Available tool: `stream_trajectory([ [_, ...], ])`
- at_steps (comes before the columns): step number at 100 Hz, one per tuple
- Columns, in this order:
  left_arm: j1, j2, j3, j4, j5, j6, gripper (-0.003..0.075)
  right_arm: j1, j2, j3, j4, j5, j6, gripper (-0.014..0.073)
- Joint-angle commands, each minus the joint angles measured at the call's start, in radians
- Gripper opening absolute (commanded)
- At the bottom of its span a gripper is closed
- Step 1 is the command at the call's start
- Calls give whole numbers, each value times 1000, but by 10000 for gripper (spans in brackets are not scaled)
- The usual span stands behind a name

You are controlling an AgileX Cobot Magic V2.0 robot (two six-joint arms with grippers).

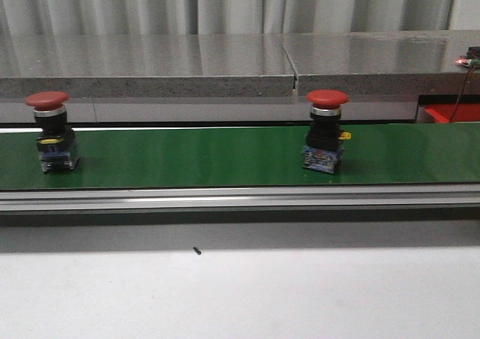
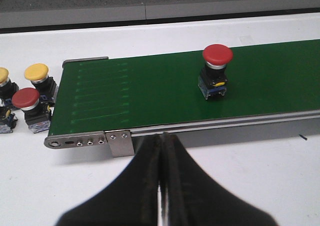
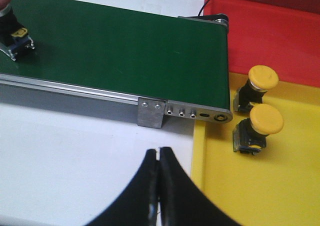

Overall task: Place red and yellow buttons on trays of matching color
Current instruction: 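Lower the right gripper onto the first red button at the belt's end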

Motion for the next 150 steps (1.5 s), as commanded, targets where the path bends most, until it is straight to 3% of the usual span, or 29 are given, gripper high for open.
stream_trajectory([
  [1,-8,8,-25,-11,-78,-9,-20,-8,9,-25,3,-56,-1,-66],
  [29,-8,8,-25,-11,-78,-9,-20,-8,147,-90,46,-13,-1,-66],
  [81,-8,8,-25,-11,-78,-9,-20,-2,622,-521,64,106,21,-53],
  [90,-8,8,-25,-11,-78,-9,-20,7,689,-582,70,133,42,69],
  [95,-8,8,-25,-11,-78,-9,-20,19,722,-610,72,146,58,192],
  [107,-8,8,-25,-11,-78,-9,-20,52,809,-676,77,183,107,583],
  [112,-8,8,-25,-11,-78,-9,-20,70,842,-703,77,206,114,671],
  [123,-8,8,-25,-11,-78,-9,-20,114,909,-764,77,253,140,631],
  [150,-8,8,-25,-11,-78,-9,-20,173,1049,-877,77,308,271,631],
])
